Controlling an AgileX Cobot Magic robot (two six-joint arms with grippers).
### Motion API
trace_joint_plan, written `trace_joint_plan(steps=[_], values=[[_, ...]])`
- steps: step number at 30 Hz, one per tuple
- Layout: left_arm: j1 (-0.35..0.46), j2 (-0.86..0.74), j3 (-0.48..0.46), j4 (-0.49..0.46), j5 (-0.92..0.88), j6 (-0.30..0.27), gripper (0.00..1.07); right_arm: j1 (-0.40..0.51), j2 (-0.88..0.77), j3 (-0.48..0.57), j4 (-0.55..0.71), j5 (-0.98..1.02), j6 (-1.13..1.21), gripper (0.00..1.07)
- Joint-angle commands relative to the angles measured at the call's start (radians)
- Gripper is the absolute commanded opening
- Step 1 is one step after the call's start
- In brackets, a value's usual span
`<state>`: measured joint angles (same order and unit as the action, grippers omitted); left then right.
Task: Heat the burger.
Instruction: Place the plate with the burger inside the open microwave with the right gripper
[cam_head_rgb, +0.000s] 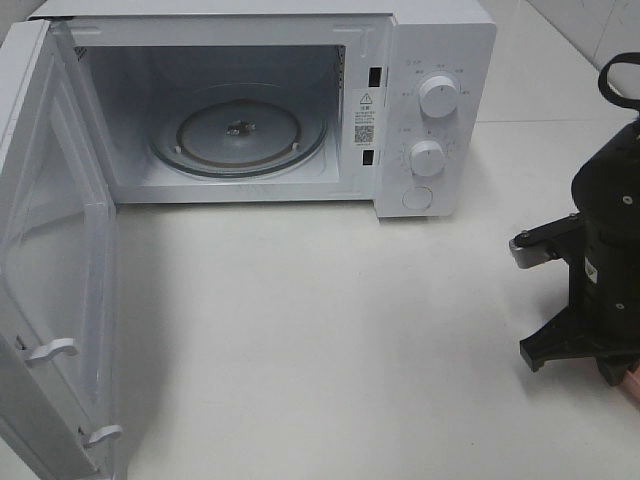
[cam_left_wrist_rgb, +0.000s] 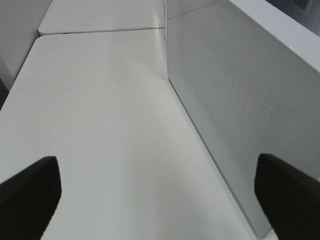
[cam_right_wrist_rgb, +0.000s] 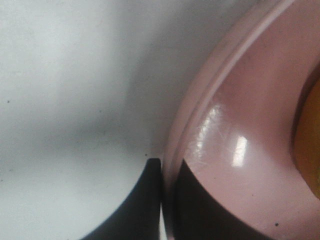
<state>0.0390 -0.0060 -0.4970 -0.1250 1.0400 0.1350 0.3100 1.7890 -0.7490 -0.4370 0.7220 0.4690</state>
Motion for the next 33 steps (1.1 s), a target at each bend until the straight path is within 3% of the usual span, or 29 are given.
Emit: trace_joint_plan(steps=[1, 13, 28, 33], values=[[0.002, -0.020, 0.003, -0.004, -0.004, -0.001, 0.98, 0.021, -0.014, 0.007, -0.068, 0.038, 0.056, 0.00], [0.002, -0.020, 0.003, -0.004, -0.004, -0.001, 0.98, 0.103, -0.048, 0.007, -0.188, 0.165, 0.166, 0.00], [0.002, -0.020, 0.003, -0.004, -0.004, -0.001, 0.98, 0.129, -0.207, 0.061, -0.179, 0.235, 0.158, 0.00], [0.002, -0.020, 0.003, -0.004, -0.004, -0.001, 0.98, 0.174, -0.269, 0.068, -0.177, 0.286, 0.145, 0.00]])
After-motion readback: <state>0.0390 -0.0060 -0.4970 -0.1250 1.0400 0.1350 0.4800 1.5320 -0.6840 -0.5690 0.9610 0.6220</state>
